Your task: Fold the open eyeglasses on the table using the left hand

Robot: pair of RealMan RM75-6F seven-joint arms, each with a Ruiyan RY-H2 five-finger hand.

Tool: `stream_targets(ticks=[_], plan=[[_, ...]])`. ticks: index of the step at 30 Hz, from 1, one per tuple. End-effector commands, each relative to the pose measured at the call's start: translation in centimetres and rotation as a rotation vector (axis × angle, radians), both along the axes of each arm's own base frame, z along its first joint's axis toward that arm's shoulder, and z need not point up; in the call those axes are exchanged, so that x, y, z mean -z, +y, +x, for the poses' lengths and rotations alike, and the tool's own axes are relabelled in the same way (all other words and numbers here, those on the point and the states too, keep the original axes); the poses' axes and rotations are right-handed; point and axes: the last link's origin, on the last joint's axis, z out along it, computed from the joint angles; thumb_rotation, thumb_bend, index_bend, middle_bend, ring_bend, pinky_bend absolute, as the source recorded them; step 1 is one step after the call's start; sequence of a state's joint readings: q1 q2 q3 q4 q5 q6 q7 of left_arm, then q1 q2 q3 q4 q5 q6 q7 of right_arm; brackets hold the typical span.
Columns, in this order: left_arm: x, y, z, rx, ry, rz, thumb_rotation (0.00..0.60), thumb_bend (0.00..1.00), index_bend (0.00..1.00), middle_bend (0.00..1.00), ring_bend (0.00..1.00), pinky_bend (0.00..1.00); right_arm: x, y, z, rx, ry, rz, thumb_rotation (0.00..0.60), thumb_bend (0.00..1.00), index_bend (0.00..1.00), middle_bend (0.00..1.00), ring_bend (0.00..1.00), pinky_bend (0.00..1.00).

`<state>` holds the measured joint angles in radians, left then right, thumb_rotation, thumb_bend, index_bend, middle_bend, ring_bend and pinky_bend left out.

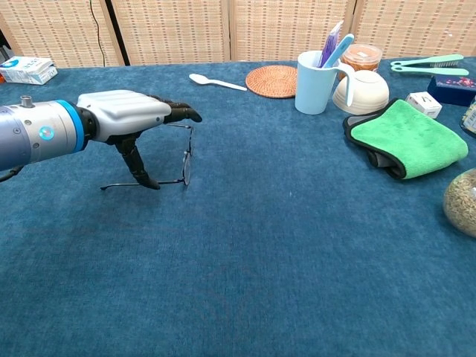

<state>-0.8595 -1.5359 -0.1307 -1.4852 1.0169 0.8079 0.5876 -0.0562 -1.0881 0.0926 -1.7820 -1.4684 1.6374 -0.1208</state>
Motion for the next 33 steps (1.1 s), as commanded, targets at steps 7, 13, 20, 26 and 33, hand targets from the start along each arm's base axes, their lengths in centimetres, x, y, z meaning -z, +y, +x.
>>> stream_targets(ticks=[7, 13, 20, 26, 33], plan=[[0.6, 0.4, 0.6, 0.090, 0.078, 0.015, 0.498, 0.07, 0.00, 0.00, 0.00, 0.00, -0.1, 0.2, -0.1, 0.006, 0.000, -0.007, 0.600, 0.43, 0.18, 0.00, 0.00, 0.00], [1.3, 0.3, 0.9, 0.127, 0.111, 0.014, 0.500, 0.07, 0.00, 0.00, 0.00, 0.00, -0.3, 0.2, -0.1, 0.010, 0.003, -0.012, 0.600, 0.43, 0.18, 0.00, 0.00, 0.00], [1.5, 0.3, 1.0, 0.133, 0.109, 0.027, 0.500, 0.07, 0.08, 0.00, 0.00, 0.00, -0.3, 0.3, -0.2, 0.014, 0.000, -0.016, 0.600, 0.43, 0.18, 0.00, 0.00, 0.00], [1.7, 0.5, 0.7, 0.140, 0.131, 0.037, 0.501, 0.07, 0.11, 0.00, 0.00, 0.00, -0.4, 0.5, -0.3, 0.015, -0.013, -0.016, 0.600, 0.43, 0.18, 0.00, 0.00, 0.00], [1.9, 0.6, 0.5, 0.144, 0.151, 0.038, 0.499, 0.07, 0.19, 0.00, 0.00, 0.00, -0.4, 0.6, -0.4, 0.022, -0.016, -0.017, 0.600, 0.43, 0.18, 0.00, 0.00, 0.00]])
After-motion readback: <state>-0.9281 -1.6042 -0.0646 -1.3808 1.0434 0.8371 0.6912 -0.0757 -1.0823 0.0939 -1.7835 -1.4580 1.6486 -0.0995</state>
